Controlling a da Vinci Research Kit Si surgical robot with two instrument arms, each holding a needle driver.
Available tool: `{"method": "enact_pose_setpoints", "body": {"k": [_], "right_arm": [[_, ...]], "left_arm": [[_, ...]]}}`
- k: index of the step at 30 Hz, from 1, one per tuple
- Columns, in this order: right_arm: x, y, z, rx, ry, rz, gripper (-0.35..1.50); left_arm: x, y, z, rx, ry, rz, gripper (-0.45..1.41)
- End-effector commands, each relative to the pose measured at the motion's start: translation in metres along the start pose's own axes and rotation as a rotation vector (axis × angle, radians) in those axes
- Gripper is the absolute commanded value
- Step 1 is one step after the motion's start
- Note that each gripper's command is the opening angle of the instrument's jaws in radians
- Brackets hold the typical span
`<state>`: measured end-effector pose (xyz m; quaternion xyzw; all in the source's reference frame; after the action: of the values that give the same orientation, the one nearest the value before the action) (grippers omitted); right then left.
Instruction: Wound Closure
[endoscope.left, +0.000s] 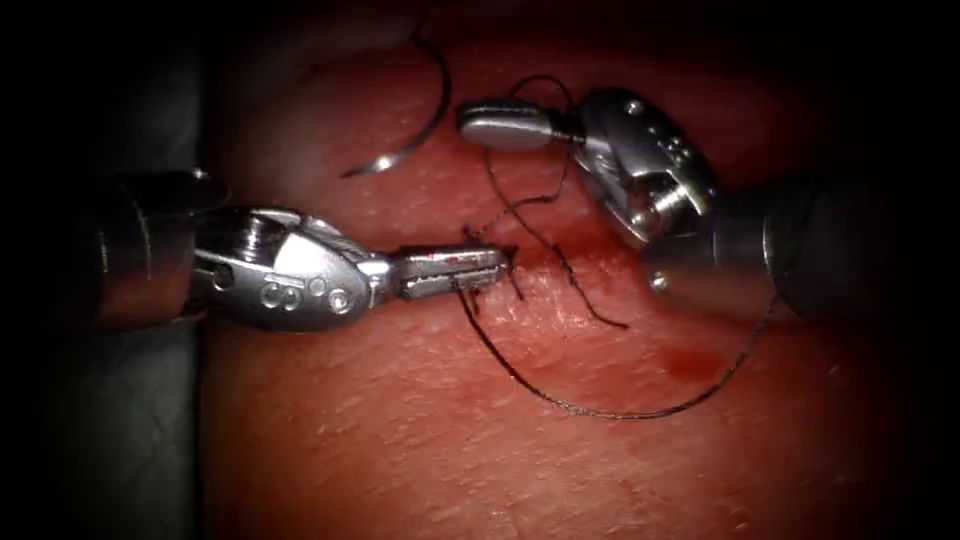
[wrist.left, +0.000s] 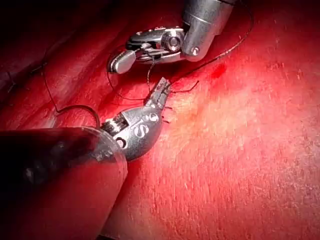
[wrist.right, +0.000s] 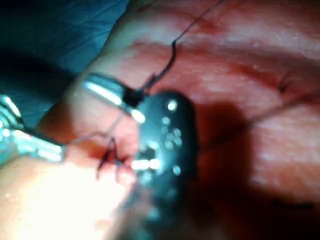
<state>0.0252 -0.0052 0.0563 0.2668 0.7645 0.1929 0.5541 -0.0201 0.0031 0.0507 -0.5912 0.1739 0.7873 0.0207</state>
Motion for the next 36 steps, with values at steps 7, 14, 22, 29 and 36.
{"method": "enact_pose_setpoints", "body": {"k": [7, 14, 22, 29, 36], "right_arm": [[0.0006, -0.0008, -0.0001, 0.080, 0.021, 0.043, -0.35], [0.0023, -0.0010, 0.0000, 0.334, -0.152, -0.045, -0.35], [0.0017, -0.0014, 0.0008, 0.431, -0.319, -0.093, -0.35], [0.0017, -0.0013, 0.0007, 0.532, -0.467, -0.177, -0.35], [0.0019, -0.0017, 0.0001, 0.601, -0.485, -0.228, -0.35]], "left_arm": [[-0.0037, 0.0009, 0.0011, -0.017, -0.023, 0.008, -0.45], [-0.0042, 0.0011, 0.0012, -0.026, -0.030, 0.012, -0.45], [-0.0031, 0.0004, 0.0021, -0.035, -0.023, 0.001, -0.45], [-0.0028, -0.0008, 0.0031, -0.059, -0.019, 0.002, -0.45], [-0.0045, -0.0015, 0.0031, -0.072, -0.014, 0.011, -0.45]]}}
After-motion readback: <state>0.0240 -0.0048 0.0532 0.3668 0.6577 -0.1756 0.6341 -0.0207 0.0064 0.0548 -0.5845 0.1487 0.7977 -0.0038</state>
